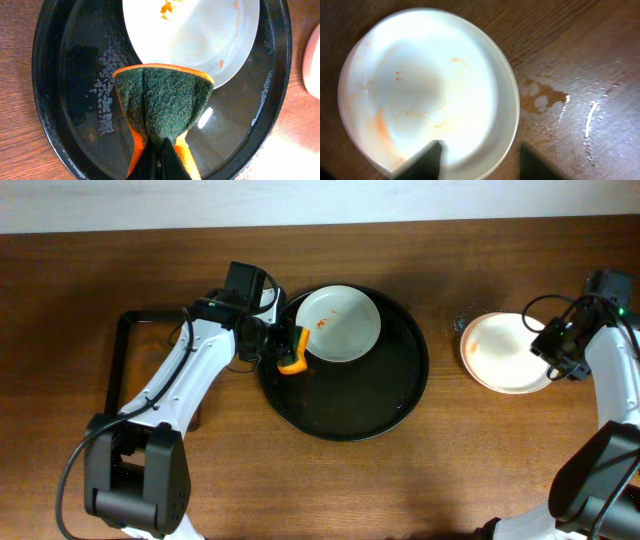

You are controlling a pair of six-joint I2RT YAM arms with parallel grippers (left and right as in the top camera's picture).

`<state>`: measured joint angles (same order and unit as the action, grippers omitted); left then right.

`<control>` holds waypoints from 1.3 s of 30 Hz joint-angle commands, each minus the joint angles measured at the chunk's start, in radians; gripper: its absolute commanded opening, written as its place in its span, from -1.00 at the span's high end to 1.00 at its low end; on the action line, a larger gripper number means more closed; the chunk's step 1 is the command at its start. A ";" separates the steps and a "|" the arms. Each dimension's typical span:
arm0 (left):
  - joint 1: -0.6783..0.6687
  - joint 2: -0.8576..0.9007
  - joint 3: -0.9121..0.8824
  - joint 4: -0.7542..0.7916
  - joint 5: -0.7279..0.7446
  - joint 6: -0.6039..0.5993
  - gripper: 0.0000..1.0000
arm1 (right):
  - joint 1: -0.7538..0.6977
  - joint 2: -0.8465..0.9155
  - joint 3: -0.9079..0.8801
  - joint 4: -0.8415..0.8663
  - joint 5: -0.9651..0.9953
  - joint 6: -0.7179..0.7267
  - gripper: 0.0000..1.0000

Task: Clean dirty plates on tray and stack at the side
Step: 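Move the right gripper back to the last plate on the tray, then hold the last plate with the right gripper and scrub it with the sponge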

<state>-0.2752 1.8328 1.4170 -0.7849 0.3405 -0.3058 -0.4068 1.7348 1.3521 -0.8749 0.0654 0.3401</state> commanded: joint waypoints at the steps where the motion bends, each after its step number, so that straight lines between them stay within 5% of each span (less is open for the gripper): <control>1: 0.002 -0.027 0.018 0.003 0.001 0.016 0.99 | 0.002 -0.018 0.018 0.014 -0.107 0.009 -0.15; 7: 0.002 -0.027 0.018 -0.005 -0.114 0.016 0.99 | 0.077 -0.041 0.017 0.112 -0.549 -0.077 -0.17; 16: 0.002 -0.027 0.018 -0.005 -0.129 0.016 0.96 | 0.438 0.048 0.017 0.320 -0.374 -0.122 -0.25; 26: 0.002 -0.027 0.018 -0.005 -0.128 0.016 0.97 | 0.618 0.299 0.017 0.527 -0.243 -0.043 -0.01; 29: 0.002 -0.027 0.018 -0.005 -0.128 0.016 0.97 | 0.649 0.352 0.017 0.534 -0.264 -0.042 0.29; 32: 0.002 -0.027 0.018 -0.005 -0.128 0.016 0.97 | 0.658 0.357 0.017 0.490 -0.259 -0.032 0.90; 39: 0.002 -0.027 0.018 0.008 -0.114 0.016 0.99 | 0.655 0.357 0.017 0.240 -0.264 0.002 0.92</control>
<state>-0.2752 1.8328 1.4174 -0.7887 0.2157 -0.3054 0.2420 2.0808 1.3907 -0.5407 -0.2203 0.3359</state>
